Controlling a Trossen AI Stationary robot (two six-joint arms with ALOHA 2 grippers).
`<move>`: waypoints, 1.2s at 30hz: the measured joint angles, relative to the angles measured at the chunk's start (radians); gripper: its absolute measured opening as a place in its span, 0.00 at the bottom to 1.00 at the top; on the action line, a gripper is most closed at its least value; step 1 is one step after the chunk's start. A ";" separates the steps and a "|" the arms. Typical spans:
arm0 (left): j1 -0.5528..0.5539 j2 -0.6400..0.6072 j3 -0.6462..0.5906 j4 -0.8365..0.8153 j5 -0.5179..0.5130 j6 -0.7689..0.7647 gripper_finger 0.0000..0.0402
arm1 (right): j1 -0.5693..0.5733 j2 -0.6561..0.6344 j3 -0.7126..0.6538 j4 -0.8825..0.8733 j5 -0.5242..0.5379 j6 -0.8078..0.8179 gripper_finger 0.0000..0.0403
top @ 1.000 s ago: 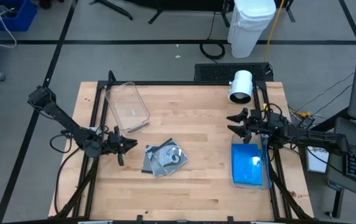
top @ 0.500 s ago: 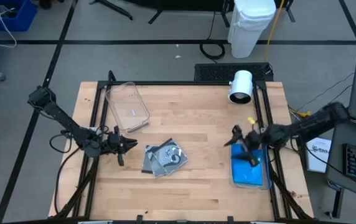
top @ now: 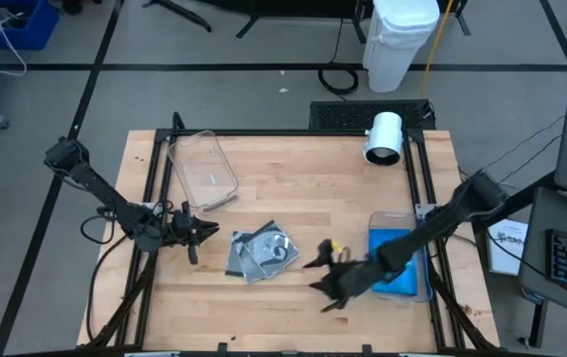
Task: Pick & place jewel cases by type
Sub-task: Put the top black disc case into the left transparent bin
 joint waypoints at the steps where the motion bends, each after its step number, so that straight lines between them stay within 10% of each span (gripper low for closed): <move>1: 0.000 0.001 0.000 -0.012 0.000 -0.012 0.16 | 0.000 0.042 0.058 -0.065 0.021 -0.013 0.62; 9: 0.000 0.002 0.000 -0.043 0.001 -0.041 0.16 | -0.024 0.240 0.285 -0.304 0.153 -0.141 0.62; 36: 0.000 0.005 0.000 -0.062 -0.001 -0.064 0.16 | -0.120 0.331 0.228 -0.233 0.222 -0.195 0.62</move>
